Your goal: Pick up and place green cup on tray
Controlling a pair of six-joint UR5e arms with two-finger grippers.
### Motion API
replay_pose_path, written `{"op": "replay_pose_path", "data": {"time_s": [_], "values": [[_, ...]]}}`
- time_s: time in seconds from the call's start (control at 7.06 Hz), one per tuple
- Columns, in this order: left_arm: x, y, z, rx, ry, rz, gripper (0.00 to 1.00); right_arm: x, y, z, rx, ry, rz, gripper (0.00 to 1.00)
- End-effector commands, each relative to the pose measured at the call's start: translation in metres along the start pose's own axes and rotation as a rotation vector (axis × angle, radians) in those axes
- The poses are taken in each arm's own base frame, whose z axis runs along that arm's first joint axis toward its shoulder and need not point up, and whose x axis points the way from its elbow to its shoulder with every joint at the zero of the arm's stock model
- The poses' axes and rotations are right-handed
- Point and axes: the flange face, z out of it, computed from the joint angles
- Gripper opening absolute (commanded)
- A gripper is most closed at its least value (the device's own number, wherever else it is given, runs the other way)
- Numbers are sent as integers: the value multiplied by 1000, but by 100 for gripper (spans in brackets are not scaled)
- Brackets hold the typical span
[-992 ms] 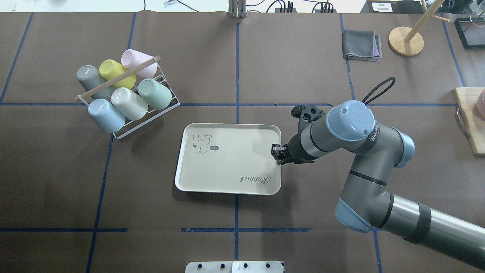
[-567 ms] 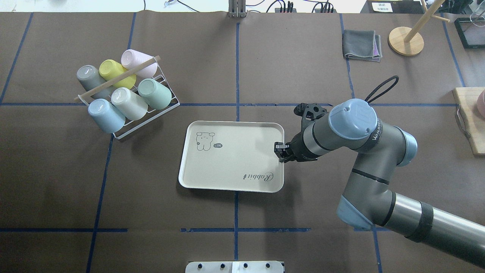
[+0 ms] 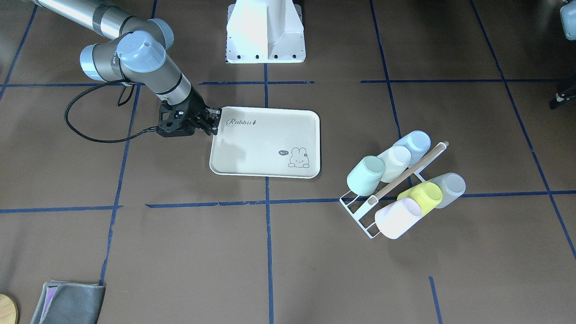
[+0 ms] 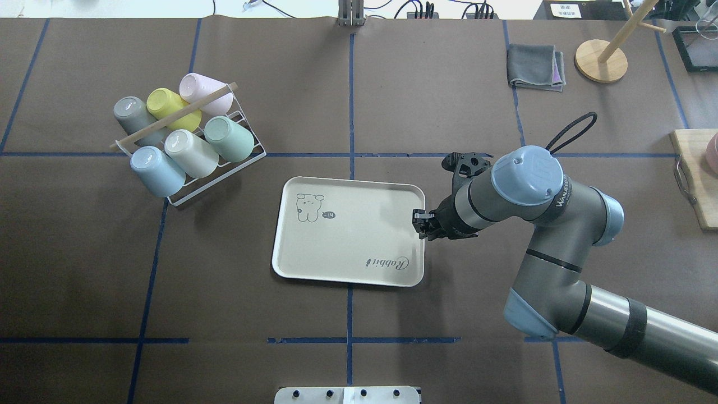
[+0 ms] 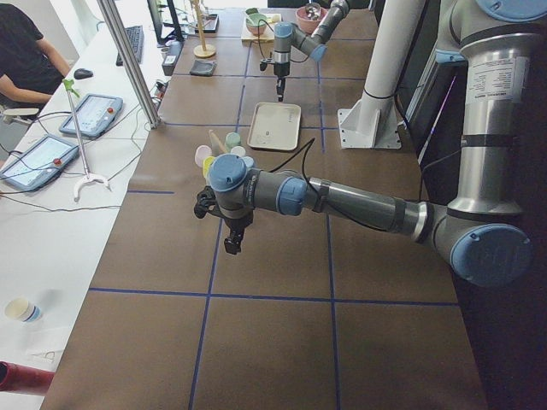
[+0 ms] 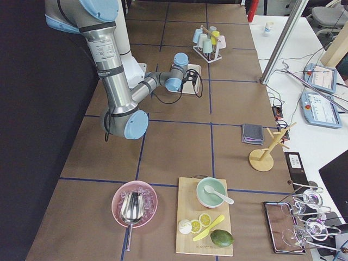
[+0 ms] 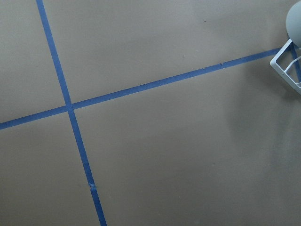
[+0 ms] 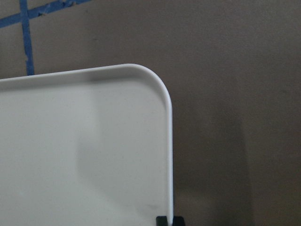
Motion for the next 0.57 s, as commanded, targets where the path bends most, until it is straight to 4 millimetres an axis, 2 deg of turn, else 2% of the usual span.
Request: {"op": "replay_pose_path", "data": {"time_s": [0.0, 0.14, 0.42], "values": [[15, -18, -10, 29, -1, 47, 100, -2, -4, -16, 18, 5, 11, 100], [32, -40, -26, 94, -23, 118, 100, 0, -5, -34, 27, -12, 12, 100], [76, -82, -41, 137, -76, 205, 100, 27, -14, -91, 71, 5, 59, 100]]}}
